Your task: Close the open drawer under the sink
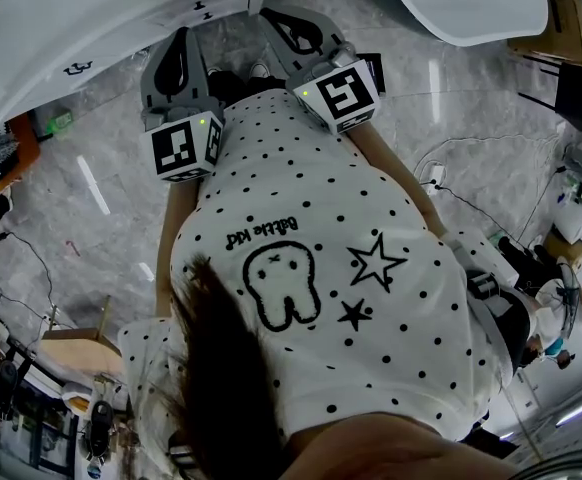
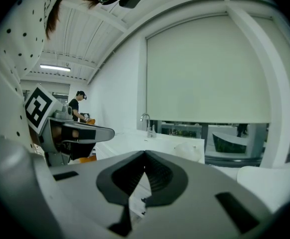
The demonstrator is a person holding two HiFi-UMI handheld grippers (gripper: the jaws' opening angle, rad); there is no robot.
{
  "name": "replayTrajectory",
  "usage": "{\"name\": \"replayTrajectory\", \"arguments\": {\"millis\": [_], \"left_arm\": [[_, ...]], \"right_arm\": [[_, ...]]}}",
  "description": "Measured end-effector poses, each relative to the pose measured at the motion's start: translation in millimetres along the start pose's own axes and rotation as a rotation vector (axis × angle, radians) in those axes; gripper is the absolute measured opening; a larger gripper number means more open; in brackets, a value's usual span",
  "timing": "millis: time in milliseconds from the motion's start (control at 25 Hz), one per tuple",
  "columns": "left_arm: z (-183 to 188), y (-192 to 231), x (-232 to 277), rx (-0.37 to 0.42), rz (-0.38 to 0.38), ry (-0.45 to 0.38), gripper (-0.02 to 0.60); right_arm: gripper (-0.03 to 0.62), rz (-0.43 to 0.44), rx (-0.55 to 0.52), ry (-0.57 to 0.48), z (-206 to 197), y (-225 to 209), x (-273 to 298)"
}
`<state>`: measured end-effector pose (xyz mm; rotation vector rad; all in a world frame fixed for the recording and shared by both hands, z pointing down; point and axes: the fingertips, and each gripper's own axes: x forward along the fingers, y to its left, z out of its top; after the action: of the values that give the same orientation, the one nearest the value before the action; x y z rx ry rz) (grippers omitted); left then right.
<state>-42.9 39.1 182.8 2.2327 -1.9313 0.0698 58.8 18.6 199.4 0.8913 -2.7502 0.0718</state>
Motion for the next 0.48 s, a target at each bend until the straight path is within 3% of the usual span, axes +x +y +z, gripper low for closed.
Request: {"name": "replayTrajectory", "arguments": {"millis": [480], "left_arm": [[-1.2, 0.7, 0.5, -0.001, -0.001, 0.012, 0.005]], "right_arm": [[0.014, 0.0, -0.002, -0.003, 1.0, -0.4, 1.0]]}}
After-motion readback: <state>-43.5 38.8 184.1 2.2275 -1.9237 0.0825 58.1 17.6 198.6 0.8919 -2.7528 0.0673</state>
